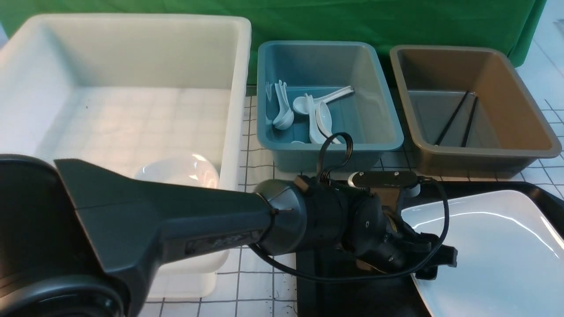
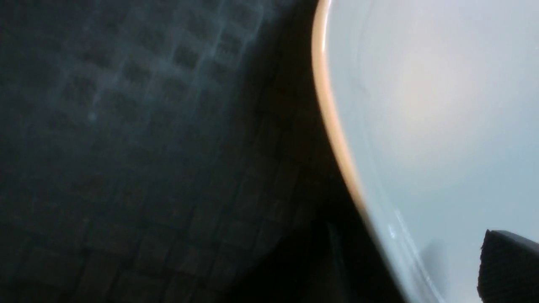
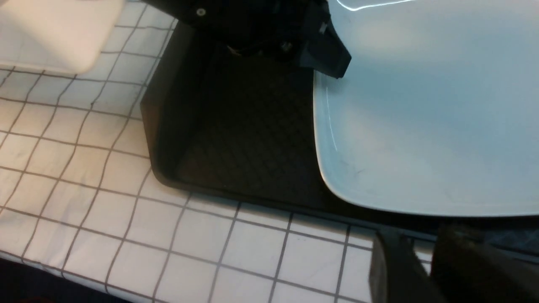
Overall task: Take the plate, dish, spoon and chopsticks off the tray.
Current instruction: Use the left arm to grab a plate from the dinner plate
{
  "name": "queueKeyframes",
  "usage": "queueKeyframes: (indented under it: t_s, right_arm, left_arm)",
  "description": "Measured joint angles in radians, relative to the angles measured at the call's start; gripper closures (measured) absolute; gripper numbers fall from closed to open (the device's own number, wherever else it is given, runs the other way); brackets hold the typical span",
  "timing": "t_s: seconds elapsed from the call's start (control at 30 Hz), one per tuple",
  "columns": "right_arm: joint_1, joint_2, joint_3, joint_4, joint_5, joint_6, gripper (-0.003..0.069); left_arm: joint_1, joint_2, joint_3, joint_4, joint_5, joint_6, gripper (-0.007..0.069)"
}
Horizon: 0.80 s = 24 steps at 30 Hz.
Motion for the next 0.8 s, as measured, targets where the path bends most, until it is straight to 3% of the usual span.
queueKeyframes:
  t_s: [0.13, 0.37, 0.53, 0.63, 0.8]
  right_arm:
    - [0.000, 0.000, 0.000, 0.000, 0.001, 0.000, 0.0458]
    - [0.000, 0.000, 0.000, 0.000, 0.003, 0.000, 0.0458]
    - [0.000, 0.000, 0.000, 0.000, 0.019, 0.002, 0.0458]
    - [0.000, 0.000, 0.000, 0.000, 0.041, 0.002, 0.0458]
    - [0.000, 0.000, 0.000, 0.000, 0.071, 0.002, 0.0458]
  left_arm:
    - [0.000, 0.009, 0.000, -0.035, -0.049, 0.000, 0.0163]
    - [0.000, 0.019, 0.000, -0.055, -0.086, 0.000, 0.0255]
    - [0.001, 0.022, 0.000, -0.055, -0.078, 0.003, 0.0385]
    - [0.002, 0.023, 0.000, -0.063, -0.067, 0.014, 0.0525]
    - [0.002, -0.024, 0.000, -0.081, -0.085, 0.018, 0.0580]
